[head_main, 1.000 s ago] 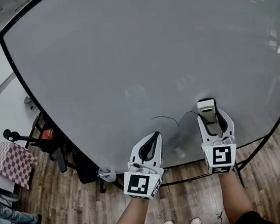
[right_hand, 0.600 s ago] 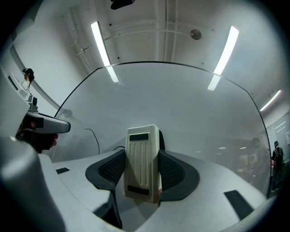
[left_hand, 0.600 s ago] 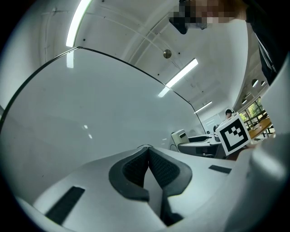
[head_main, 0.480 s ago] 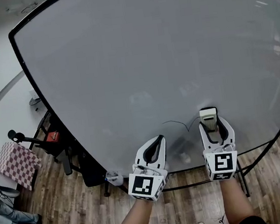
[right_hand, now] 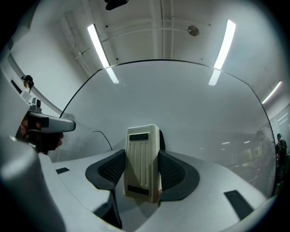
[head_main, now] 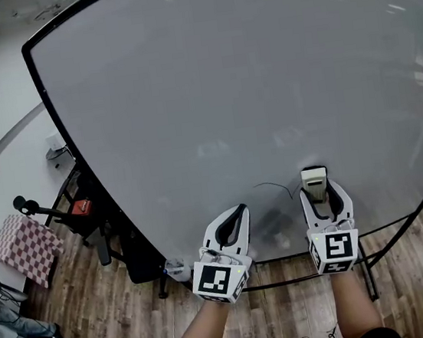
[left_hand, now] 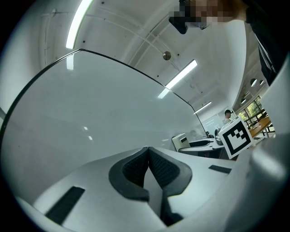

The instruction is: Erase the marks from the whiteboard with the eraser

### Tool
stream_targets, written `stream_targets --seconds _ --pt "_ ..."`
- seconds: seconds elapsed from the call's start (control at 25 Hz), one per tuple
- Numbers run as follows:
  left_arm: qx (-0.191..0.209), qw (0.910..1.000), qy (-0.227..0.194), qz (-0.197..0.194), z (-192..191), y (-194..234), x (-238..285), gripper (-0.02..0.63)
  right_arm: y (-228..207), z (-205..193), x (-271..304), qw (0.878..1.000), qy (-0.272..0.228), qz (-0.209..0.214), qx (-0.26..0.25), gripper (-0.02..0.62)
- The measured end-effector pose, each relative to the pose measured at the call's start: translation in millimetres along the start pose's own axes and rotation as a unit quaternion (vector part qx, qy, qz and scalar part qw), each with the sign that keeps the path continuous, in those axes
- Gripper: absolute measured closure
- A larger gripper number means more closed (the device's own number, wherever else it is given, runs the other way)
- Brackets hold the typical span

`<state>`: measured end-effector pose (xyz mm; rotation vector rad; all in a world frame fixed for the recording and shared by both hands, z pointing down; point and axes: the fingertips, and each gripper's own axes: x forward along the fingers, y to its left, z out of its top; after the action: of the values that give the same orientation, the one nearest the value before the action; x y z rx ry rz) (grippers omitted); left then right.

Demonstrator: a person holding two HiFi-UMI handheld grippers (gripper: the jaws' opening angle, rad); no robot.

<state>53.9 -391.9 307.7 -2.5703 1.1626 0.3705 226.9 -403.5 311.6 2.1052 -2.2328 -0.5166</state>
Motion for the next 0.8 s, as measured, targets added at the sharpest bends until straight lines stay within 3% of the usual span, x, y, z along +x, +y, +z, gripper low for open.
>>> stream_targets --seconds 0.8 --pt "-0.005 0.9999 0.008 0.006 -9 25 -31 0.586 46 -6 8 0.996 -0.021 -0.005 0.081 0.342"
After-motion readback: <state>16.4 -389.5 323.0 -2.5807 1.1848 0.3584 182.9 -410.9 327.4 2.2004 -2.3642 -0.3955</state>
